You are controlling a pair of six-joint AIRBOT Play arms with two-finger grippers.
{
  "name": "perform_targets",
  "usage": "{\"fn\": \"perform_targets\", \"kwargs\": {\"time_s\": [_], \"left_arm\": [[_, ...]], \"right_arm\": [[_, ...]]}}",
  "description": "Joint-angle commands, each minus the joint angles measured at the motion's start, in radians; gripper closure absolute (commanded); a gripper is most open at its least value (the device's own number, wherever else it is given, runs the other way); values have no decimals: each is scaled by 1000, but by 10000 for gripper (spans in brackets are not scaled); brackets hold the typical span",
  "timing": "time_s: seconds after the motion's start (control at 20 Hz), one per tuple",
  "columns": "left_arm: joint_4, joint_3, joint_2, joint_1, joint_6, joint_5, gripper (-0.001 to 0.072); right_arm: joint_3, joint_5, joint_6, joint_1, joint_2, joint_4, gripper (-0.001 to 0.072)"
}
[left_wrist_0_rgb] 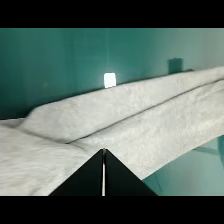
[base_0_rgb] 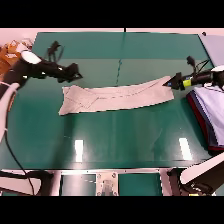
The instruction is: Fold the shirts.
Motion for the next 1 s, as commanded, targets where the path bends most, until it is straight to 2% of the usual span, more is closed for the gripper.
{"fn": "perform_targets", "kwargs": {"time_s": [0.0, 0.2, 0.3, 0.4, 0.55, 0.7, 0.75, 0.85, 0.95], "left_arm": [[-48, 0, -77, -182, -10, 134, 686], [-225, 2, -238, -423, -6, 377, 686], [-360, 2, -302, -506, 31, 483, 685], [-459, 3, -340, -552, 79, 536, 685], [-473, 23, -355, -558, 80, 525, 685], [-473, 74, -353, -523, 80, 413, 685], [-472, 102, -353, -497, 82, 330, 686], [-467, 169, -353, -428, 148, 131, 686], [-405, 252, -351, -339, 156, -79, 687]], "right_arm": [[14, 103, 85, 13, 170, 11, 701], [14, 127, 163, 56, 349, 30, 701], [14, 155, 167, 82, 397, 76, 701], [14, 154, 168, 105, 414, 80, 701], [14, 151, 168, 117, 409, 77, 701], [14, 150, 174, 119, 408, 77, 701], [14, 147, 184, 119, 408, 77, 701], [14, 146, 202, 127, 408, 79, 701], [14, 137, 218, 155, 408, 80, 701]]}}
